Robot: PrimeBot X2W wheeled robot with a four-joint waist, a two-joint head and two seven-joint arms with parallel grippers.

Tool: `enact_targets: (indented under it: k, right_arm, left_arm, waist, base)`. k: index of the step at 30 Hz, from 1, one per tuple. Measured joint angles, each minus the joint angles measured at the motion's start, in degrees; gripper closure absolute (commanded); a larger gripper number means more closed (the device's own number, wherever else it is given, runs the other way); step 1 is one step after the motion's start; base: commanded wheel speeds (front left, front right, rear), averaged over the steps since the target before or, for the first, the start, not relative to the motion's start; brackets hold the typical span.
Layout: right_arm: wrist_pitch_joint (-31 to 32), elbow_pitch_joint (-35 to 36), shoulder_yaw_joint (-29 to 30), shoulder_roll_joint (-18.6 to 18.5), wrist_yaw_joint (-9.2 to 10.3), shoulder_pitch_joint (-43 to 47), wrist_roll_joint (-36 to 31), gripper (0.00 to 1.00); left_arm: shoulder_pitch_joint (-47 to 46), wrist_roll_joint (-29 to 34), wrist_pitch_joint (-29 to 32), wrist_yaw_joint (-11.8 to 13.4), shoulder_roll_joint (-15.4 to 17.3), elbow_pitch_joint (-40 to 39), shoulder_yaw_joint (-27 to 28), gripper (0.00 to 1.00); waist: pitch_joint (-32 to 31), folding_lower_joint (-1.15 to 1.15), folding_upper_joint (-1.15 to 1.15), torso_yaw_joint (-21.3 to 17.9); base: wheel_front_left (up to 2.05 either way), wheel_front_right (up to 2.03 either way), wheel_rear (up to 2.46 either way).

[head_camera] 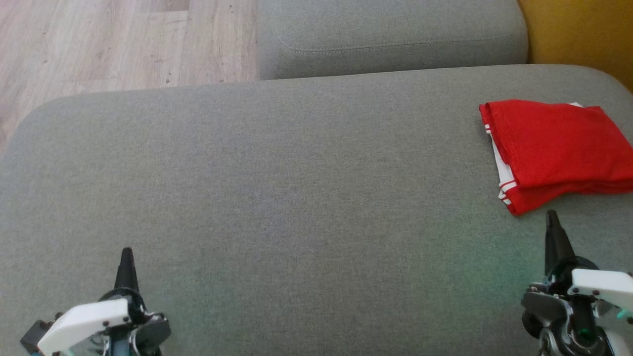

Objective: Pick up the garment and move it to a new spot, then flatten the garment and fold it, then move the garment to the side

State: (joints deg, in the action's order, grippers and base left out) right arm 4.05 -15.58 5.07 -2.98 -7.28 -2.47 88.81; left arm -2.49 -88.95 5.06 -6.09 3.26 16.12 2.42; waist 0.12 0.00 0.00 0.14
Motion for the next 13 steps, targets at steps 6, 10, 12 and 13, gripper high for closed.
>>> enact_targets:
  k: [6,10,12,13]
  right_arm:
    - [0.5,-0.1,0.7,0.0,0.00,-0.5,3.9,1.00]
    - [0.6,-0.1,0.9,0.0,0.00,-0.5,4.4,1.00]
    - [0.6,-0.1,0.9,0.0,0.00,-0.5,4.4,1.00]
    - [0.6,-0.1,0.9,0.0,0.00,-0.5,4.4,1.00]
  left_arm:
    - [-0.3,-2.9,0.9,-0.8,-0.3,0.0,1.5,1.00]
    - [-1.0,-3.3,1.0,-1.0,-0.4,0.0,1.6,1.00]
    - [-1.0,-3.3,1.0,-1.0,-0.4,0.0,1.6,1.00]
    - [-1.0,-3.3,1.0,-1.0,-0.4,0.0,1.6,1.00]
  waist:
    - [0.1,0.00,0.00,-0.1]
    - [0.1,0.00,0.00,-0.1]
    - [0.1,0.00,0.00,-0.1]
    - [0.1,0.00,0.00,-0.1]
  base:
    - [0.00,0.00,0.00]
    - [0.00,0.00,0.00]
    - [0.00,0.00,0.00]
    - [0.00,0.00,0.00]
